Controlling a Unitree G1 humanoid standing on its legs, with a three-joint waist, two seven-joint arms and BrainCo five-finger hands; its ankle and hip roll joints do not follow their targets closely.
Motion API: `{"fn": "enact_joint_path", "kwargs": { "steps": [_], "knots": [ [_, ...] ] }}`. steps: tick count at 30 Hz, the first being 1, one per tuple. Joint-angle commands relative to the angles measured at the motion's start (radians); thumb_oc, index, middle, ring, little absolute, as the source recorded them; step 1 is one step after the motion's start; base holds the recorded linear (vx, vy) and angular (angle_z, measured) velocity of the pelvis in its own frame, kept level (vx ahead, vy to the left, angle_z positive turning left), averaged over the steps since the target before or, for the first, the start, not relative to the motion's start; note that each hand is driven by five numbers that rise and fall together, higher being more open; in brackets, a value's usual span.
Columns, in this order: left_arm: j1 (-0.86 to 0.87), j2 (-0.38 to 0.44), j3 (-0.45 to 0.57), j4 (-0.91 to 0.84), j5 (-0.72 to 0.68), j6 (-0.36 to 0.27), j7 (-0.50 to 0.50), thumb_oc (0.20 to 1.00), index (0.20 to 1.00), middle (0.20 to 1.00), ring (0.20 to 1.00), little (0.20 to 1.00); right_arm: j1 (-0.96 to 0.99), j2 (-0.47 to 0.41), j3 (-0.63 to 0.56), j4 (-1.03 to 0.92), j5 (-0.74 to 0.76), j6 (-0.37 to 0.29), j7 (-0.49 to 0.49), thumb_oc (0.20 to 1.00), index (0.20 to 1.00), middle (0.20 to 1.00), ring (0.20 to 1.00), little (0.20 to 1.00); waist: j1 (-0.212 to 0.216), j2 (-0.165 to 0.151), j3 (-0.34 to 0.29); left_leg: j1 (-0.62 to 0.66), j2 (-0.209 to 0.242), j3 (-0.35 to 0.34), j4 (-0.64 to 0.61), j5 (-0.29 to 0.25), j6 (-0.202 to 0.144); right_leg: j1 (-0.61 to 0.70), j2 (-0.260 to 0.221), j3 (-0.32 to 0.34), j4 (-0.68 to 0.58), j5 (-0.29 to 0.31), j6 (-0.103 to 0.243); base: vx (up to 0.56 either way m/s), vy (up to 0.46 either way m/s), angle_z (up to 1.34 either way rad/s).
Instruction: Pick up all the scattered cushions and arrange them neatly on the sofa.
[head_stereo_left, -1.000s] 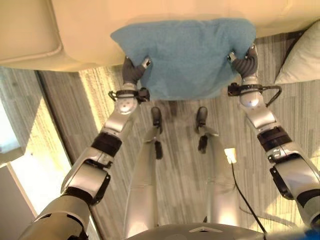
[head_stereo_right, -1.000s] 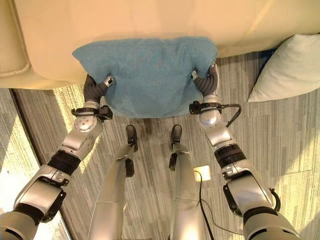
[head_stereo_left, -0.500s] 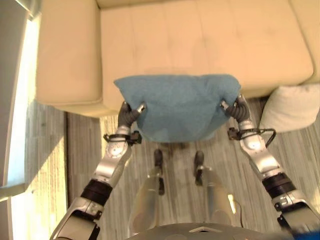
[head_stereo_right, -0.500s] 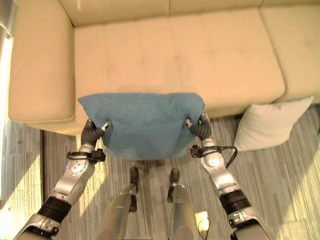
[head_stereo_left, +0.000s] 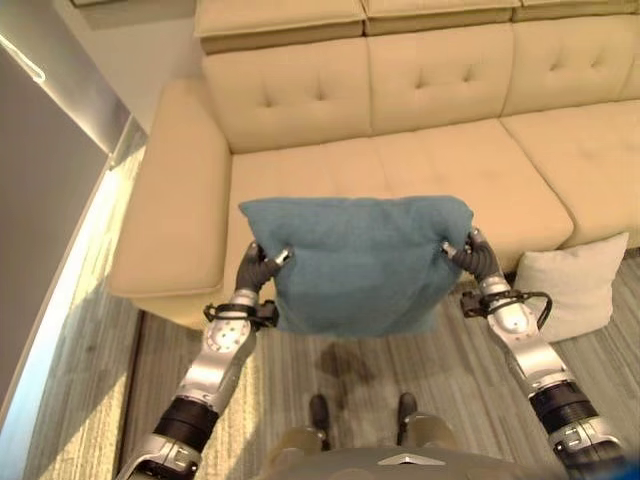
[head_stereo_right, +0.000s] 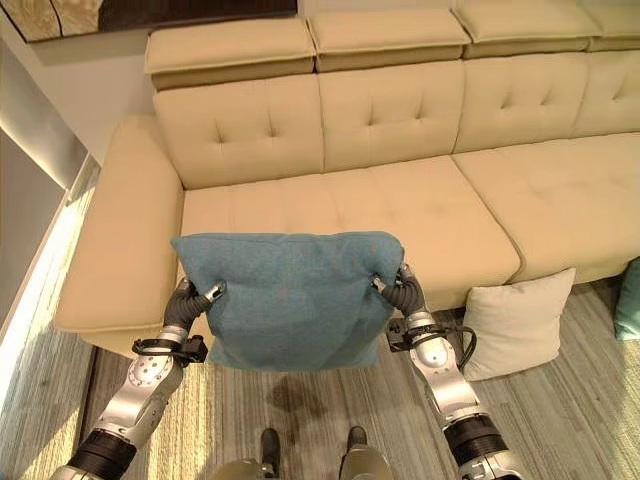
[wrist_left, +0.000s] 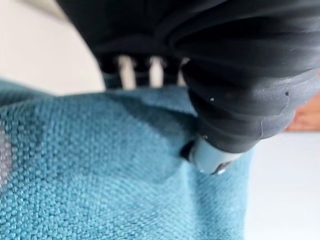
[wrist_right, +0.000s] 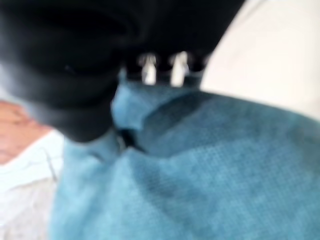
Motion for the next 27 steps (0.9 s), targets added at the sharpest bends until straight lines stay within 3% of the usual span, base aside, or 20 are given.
{"fn": "enact_joint_path", "kwargs": {
  "steps": [1,2,4,5,10,11,12,13,14,15,16,17,18,19,21,22,23,24,27],
  "knots": [
    [-0.034,0.009,0.042,-0.075,0.043,-0.062,-0.045,0.2,0.2,0.2,0.2,0.2,-0.037,0.028,-0.012,-0.066,0.027,-0.058,0.021,0.2,0.2,0.2,0.2,0.2,0.018,-0.021,0.001,0.016,0.017,-0.059,0.1,-0.153,-0.002,0.025,-0.111,0.018,0.009,0.266,0.124,0.03,0.192,-0.3],
    [-0.035,0.007,0.041,-0.072,0.048,-0.061,-0.048,0.2,0.2,0.2,0.2,0.2,-0.029,0.031,-0.015,-0.073,0.025,-0.059,0.026,0.2,0.2,0.2,0.2,0.2,0.013,-0.015,0.003,0.027,0.017,-0.055,0.096,-0.156,0.004,0.011,-0.099,0.014,0.032,0.25,0.115,0.11,0.193,-0.38],
    [-0.04,-0.008,0.036,-0.058,0.046,-0.055,-0.05,0.2,0.2,0.2,0.2,0.2,-0.018,0.031,-0.015,-0.071,0.031,-0.055,0.037,0.2,0.2,0.2,0.2,0.2,-0.001,-0.005,-0.002,0.056,0.011,-0.061,0.073,-0.156,0.011,-0.02,-0.031,0.03,0.015,0.144,0.084,0.16,0.121,-0.33],
    [-0.044,-0.012,0.032,-0.056,0.044,-0.052,-0.052,0.2,0.2,0.2,0.2,0.2,-0.017,0.029,-0.012,-0.072,0.038,-0.056,0.042,0.2,0.2,0.2,0.2,0.2,-0.006,-0.008,-0.003,0.064,0.007,-0.064,0.065,-0.157,0.009,-0.031,-0.001,0.039,-0.004,0.125,0.077,0.15,0.008,-0.18],
    [-0.07,-0.023,0.019,-0.038,0.043,-0.044,-0.054,0.2,0.2,0.2,0.2,0.2,-0.026,0.018,0.005,-0.069,0.058,-0.051,0.049,0.2,0.2,0.2,0.2,0.2,-0.02,-0.027,-0.001,0.115,-0.002,-0.079,0.039,-0.172,-0.002,-0.064,0.059,-0.005,-0.113,0.13,0.071,0.15,-0.064,0.03],
    [-0.075,-0.029,0.007,-0.032,0.046,-0.039,-0.059,0.2,0.2,0.2,0.2,0.2,-0.009,0.012,0.004,-0.077,0.052,-0.053,0.052,0.2,0.2,0.2,0.2,0.2,-0.031,-0.034,-0.004,0.123,-0.002,-0.088,0.045,-0.182,-0.011,-0.043,0.087,0.031,-0.121,0.114,0.061,0.2,-0.113,0.1],
    [-0.075,-0.029,0.007,-0.032,0.046,-0.039,-0.059,0.2,0.2,0.2,0.2,0.2,-0.009,0.012,0.004,-0.077,0.052,-0.053,0.052,0.2,0.2,0.2,0.2,0.2,-0.032,-0.036,-0.005,0.12,-0.004,-0.089,0.044,-0.179,-0.011,-0.044,0.085,0.031,-0.124,0.117,0.061,0.14,-0.09,0.1],
    [-0.071,-0.04,0.005,-0.027,0.039,-0.042,-0.061,0.2,0.2,0.2,0.2,0.2,0.015,0.011,-0.005,-0.078,0.048,-0.05,0.056,0.2,0.2,0.2,0.2,0.2,-0.043,-0.042,-0.012,0.125,0.0,-0.093,0.051,-0.184,-0.025,-0.041,0.111,0.07,-0.11,0.104,0.047,0.21,-0.163,0.4],
    [-0.066,-0.053,-0.001,-0.017,0.026,-0.048,-0.072,0.2,0.2,0.2,0.2,0.2,0.036,-0.002,-0.012,-0.084,0.041,-0.055,0.052,0.2,0.2,0.2,0.2,0.2,-0.046,-0.047,-0.021,0.123,0.016,-0.084,0.075,-0.176,-0.059,-0.001,0.111,0.044,-0.133,0.104,0.035,0.21,-0.164,0.49],
    [-0.066,-0.054,-0.001,-0.017,0.026,-0.048,-0.072,0.2,0.2,0.2,0.2,0.2,0.037,-0.002,-0.012,-0.084,0.041,-0.055,0.052,0.2,0.2,0.2,0.2,0.2,-0.048,-0.047,-0.021,0.122,0.016,-0.087,0.077,-0.176,-0.059,0.001,0.11,0.041,-0.135,0.104,0.035,0.19,-0.286,0.63],
    [-0.071,-0.068,-0.012,0.006,0.011,-0.047,-0.073,0.2,0.2,0.2,0.2,0.2,0.071,-0.014,-0.031,-0.088,0.038,-0.055,0.048,0.2,0.2,0.2,0.2,0.2,-0.071,-0.059,-0.021,0.031,0.086,-0.043,0.265,-0.094,-0.114,0.041,0.112,0.026,-0.163,0.096,0.009,0.05,-0.168,0.6],
    [-0.071,-0.068,-0.012,0.006,0.011,-0.047,-0.073,0.2,0.2,0.2,0.2,0.2,0.071,-0.013,-0.032,-0.088,0.038,-0.055,0.048,0.2,0.2,0.2,0.2,0.2,-0.074,-0.06,-0.025,0.024,0.084,-0.045,0.266,-0.091,-0.113,0.037,0.11,0.024,-0.165,0.099,0.008,0.12,-0.268,1.11],
    [-0.065,-0.07,-0.018,0.002,0.007,-0.044,-0.083,0.2,0.2,0.2,0.2,0.2,0.08,-0.029,-0.033,-0.095,0.037,-0.055,0.04,0.2,0.2,0.2,0.2,0.2,-0.073,-0.075,-0.019,-0.049,0.108,-0.027,0.39,-0.065,-0.106,0.075,0.111,0.01,-0.191,0.087,-0.017,0.06,-0.102,1.0],
    [-0.065,-0.069,-0.018,0.002,0.007,-0.044,-0.083,0.2,0.2,0.2,0.2,0.2,0.08,-0.028,-0.033,-0.095,0.037,-0.055,0.04,0.2,0.2,0.2,0.2,0.2,-0.074,-0.073,-0.019,-0.053,0.109,-0.029,0.396,-0.068,-0.106,0.075,0.112,0.008,-0.192,0.087,-0.018,0.12,-0.124,0.68],
    [-0.067,-0.071,-0.014,-0.002,0.006,-0.037,-0.085,0.2,0.2,0.2,0.2,0.2,0.085,-0.031,-0.043,-0.103,0.049,-0.054,0.041,0.2,0.2,0.2,0.2,0.2,-0.062,-0.086,-0.014,-0.102,0.092,-0.023,0.374,-0.102,-0.083,0.106,0.107,0.009,-0.22,0.08,-0.018,0.12,-0.031,-0.02],
    [-0.07,-0.076,-0.019,-0.002,0.009,-0.033,-0.089,0.2,0.2,0.2,0.2,0.2,0.088,-0.03,-0.053,-0.104,0.054,-0.056,0.037,0.2,0.2,0.2,0.2,0.2,-0.054,-0.091,-0.017,-0.142,0.092,-0.004,0.29,-0.106,-0.073,0.126,0.1,0.001,-0.236,0.073,-0.013,0.12,-0.002,0.24],
    [-0.07,-0.076,-0.019,-0.002,0.009,-0.033,-0.089,0.2,0.2,0.2,0.2,0.2,0.089,-0.03,-0.054,-0.104,0.054,-0.056,0.037,0.2,0.2,0.2,0.2,0.2,-0.054,-0.093,-0.017,-0.138,0.089,-0.003,0.284,-0.103,-0.072,0.128,0.098,0.001,-0.238,0.073,-0.012,0.2,0.086,0.28],
    [-0.074,-0.071,-0.018,-0.011,0.024,-0.027,-0.089,0.2,0.2,0.2,0.2,0.2,0.084,-0.028,-0.06,-0.096,0.044,-0.051,0.021,0.2,0.2,0.2,0.2,0.2,-0.034,-0.074,-0.014,-0.163,0.092,0.006,0.151,-0.041,-0.079,0.147,0.116,-0.002,-0.235,0.053,-0.01,0.12,0.076,0.19],
    [-0.067,-0.072,-0.015,-0.019,0.024,-0.029,-0.095,0.2,0.2,0.2,0.2,0.2,0.093,-0.02,-0.067,-0.109,0.04,-0.048,0.028,0.2,0.2,0.2,0.2,0.2,-0.034,-0.069,-0.022,-0.117,0.087,0.009,0.084,-0.033,-0.076,0.158,0.114,0.0,-0.225,0.035,-0.002,0.22,0.144,-0.15]
  ]
}}
